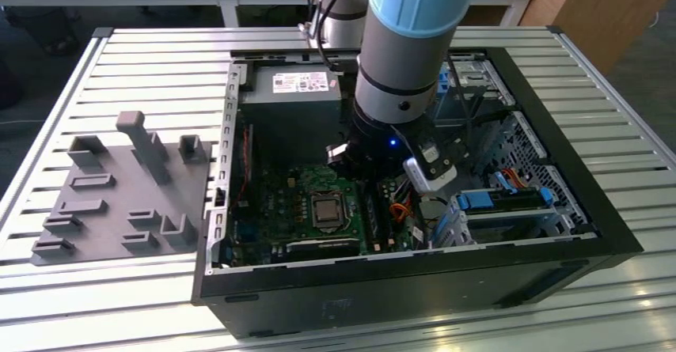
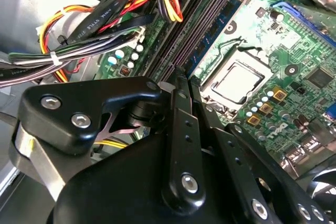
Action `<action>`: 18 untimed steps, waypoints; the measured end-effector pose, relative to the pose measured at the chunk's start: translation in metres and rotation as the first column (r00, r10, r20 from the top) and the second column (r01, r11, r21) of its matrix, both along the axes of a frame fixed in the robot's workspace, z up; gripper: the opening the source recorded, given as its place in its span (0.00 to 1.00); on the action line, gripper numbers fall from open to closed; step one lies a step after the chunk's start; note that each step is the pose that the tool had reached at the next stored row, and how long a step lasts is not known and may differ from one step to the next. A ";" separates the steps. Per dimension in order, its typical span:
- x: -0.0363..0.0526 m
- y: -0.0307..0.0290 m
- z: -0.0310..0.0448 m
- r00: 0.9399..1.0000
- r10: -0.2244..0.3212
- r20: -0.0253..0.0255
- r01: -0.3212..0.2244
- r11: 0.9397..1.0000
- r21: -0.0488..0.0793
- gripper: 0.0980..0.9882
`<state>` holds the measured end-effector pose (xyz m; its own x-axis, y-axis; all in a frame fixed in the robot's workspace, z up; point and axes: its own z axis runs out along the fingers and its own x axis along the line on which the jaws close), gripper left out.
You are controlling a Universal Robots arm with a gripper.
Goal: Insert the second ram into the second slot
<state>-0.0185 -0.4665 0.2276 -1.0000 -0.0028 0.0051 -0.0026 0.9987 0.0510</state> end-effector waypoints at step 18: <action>0.0009 -0.0015 -0.0049 1.000 -0.010 0.000 0.010 1.000 -0.003 0.04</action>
